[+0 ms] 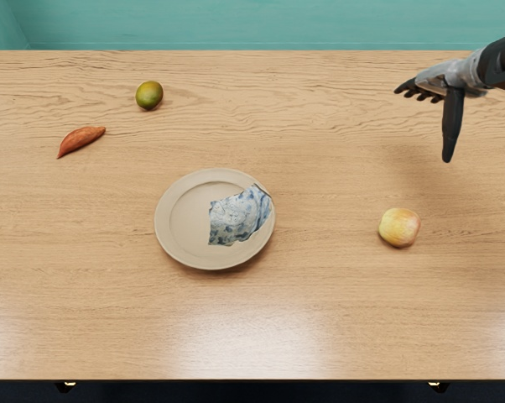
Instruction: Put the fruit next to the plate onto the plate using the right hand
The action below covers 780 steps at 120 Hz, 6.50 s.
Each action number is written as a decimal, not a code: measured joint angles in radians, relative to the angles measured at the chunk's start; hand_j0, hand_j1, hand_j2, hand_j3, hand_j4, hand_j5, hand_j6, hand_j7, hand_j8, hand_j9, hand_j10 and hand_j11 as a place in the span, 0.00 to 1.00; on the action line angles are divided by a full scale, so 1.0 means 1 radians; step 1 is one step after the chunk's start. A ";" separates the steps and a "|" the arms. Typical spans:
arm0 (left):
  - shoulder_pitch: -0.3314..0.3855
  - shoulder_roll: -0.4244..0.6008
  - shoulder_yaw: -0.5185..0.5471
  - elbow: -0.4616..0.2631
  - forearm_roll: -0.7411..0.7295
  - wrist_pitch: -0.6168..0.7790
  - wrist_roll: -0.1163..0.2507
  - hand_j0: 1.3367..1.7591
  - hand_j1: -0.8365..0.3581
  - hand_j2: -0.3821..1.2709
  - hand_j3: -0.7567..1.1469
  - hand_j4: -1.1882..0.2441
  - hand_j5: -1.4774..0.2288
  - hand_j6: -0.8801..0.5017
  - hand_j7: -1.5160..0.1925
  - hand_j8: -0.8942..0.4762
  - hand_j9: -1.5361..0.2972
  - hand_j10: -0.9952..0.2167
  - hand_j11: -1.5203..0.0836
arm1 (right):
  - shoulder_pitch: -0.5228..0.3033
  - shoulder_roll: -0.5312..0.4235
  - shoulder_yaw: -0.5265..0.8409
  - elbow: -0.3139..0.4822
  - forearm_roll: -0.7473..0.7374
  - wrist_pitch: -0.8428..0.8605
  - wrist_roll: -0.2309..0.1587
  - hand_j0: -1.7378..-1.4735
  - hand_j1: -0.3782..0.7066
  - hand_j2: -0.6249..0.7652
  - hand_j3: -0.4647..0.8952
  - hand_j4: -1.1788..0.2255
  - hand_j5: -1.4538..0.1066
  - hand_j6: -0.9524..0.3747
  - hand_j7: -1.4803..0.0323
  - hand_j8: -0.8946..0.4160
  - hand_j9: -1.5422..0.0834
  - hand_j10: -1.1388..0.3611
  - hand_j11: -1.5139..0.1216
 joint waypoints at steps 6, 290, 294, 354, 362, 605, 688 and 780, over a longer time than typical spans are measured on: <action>0.000 0.000 0.000 0.000 0.000 0.000 0.000 0.76 0.98 0.23 0.40 0.82 0.86 0.63 0.88 0.65 0.83 0.81 0.94 | 0.002 0.009 -0.001 0.000 0.000 0.000 -0.004 0.30 0.03 0.45 0.34 0.84 0.93 0.71 0.98 0.68 0.95 0.76 0.93; 0.000 0.000 0.000 0.000 0.000 0.000 0.000 0.76 0.98 0.23 0.40 0.82 0.86 0.63 0.88 0.65 0.83 0.81 0.94 | -0.528 -0.220 0.018 0.855 -0.496 -0.785 -0.167 0.30 0.16 0.43 0.34 0.75 0.83 0.62 0.87 0.58 0.85 0.67 0.83; 0.000 0.000 0.000 0.000 0.000 0.000 0.000 0.76 0.98 0.23 0.40 0.82 0.86 0.63 0.88 0.65 0.83 0.81 0.94 | -0.531 -0.220 0.018 0.855 -0.498 -0.787 -0.167 0.30 0.17 0.43 0.34 0.74 0.82 0.61 0.87 0.58 0.85 0.67 0.82; 0.000 0.000 0.000 0.000 0.000 0.000 0.000 0.76 0.98 0.23 0.40 0.82 0.86 0.63 0.88 0.65 0.83 0.81 0.94 | -0.575 -0.217 0.019 0.856 -0.517 -0.830 -0.167 0.30 0.30 0.42 0.34 0.66 0.72 0.52 0.76 0.49 0.75 0.59 0.73; 0.000 0.000 0.000 0.000 0.000 0.000 0.000 0.76 0.98 0.23 0.40 0.82 0.86 0.63 0.88 0.65 0.83 0.81 0.94 | -0.576 -0.217 0.019 0.856 -0.517 -0.833 -0.167 0.30 0.33 0.41 0.34 0.64 0.70 0.50 0.74 0.47 0.73 0.57 0.71; 0.000 0.000 0.000 0.000 0.000 0.000 0.000 0.76 0.98 0.23 0.40 0.82 0.86 0.63 0.88 0.65 0.83 0.81 0.94 | -0.366 0.275 0.073 0.727 -0.497 -0.820 -0.168 0.32 0.46 0.58 0.34 0.41 0.37 0.25 0.43 0.38 0.41 0.45 0.42; 0.000 0.000 0.000 0.000 0.000 0.000 0.000 0.76 0.98 0.23 0.40 0.82 0.86 0.63 0.88 0.65 0.83 0.81 0.94 | -0.379 0.526 0.038 0.427 -0.508 -0.828 -0.169 0.32 0.48 0.57 0.34 0.39 0.40 0.26 0.43 0.39 0.44 0.46 0.42; 0.000 0.000 0.000 0.000 0.000 0.000 0.000 0.76 0.98 0.23 0.40 0.82 0.86 0.63 0.88 0.65 0.83 0.81 0.94 | -0.352 0.412 0.267 0.585 -0.380 -0.698 -0.167 0.30 0.11 0.44 0.34 0.78 0.86 0.65 0.91 0.62 0.88 0.71 0.86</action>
